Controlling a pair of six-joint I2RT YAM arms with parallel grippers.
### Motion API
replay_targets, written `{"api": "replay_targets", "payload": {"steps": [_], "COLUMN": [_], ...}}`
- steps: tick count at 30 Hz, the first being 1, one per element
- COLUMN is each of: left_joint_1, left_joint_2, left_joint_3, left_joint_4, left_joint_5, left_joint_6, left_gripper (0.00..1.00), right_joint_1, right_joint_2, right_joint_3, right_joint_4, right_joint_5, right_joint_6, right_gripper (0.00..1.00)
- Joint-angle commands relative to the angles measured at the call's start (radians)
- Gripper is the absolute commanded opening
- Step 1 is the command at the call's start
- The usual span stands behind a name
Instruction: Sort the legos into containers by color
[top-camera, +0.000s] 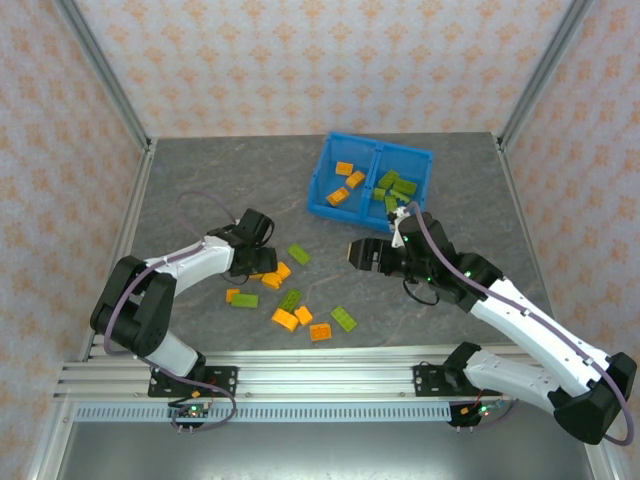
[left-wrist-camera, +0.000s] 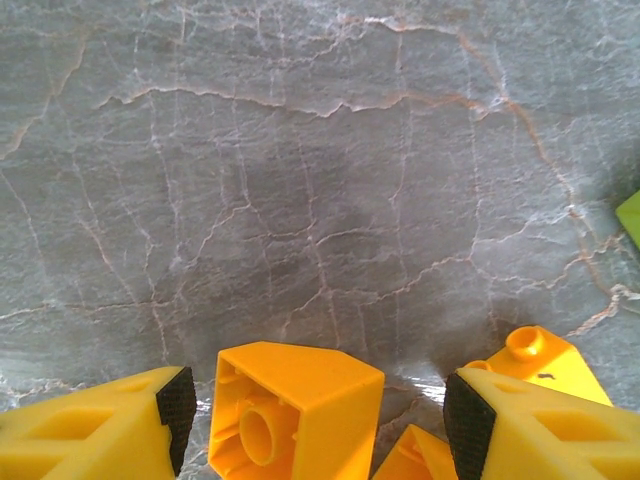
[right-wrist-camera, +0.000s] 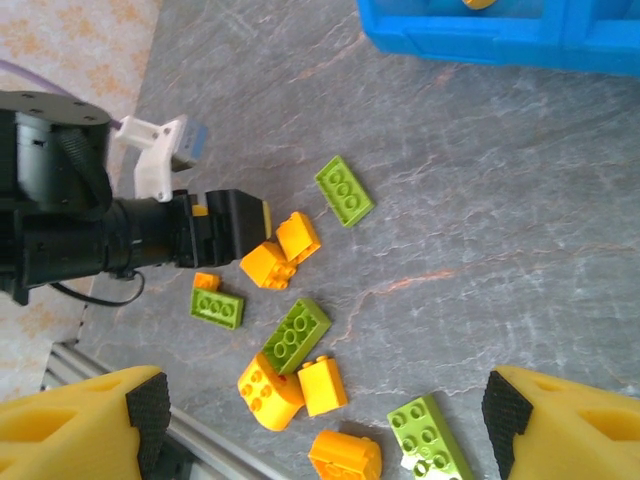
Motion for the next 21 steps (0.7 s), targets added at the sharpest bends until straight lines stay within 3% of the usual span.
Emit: {"api": "replay_targets", "payload": {"steps": [1,8,21], "left_joint_1": [0.008,0.011,0.029], "left_joint_2": [0.005,0.027,0.007], "left_joint_3": [-0.040,-0.073,-0.088], "left_joint_4": [-0.023,0.005,0.064], "left_joint_5": [-0.044,-0.032,0.005], "left_joint_6": [-0.019,-0.045,-0.056], "left_gripper": [0.69,0.67,0.45], "right_joint_1": [0.007,0.033,0.046], "right_joint_2": [0.016,0.052,0.076], "right_joint_3": [-0.009,-0.018,-0.007], "right_joint_4": [0.040,0.052,0.028], "right_joint_5": [-0.101,-0.173,-0.119], "right_joint_6": [-0.010,-0.025,-0.023], "right_gripper": [0.83,0.82,0.82]}}
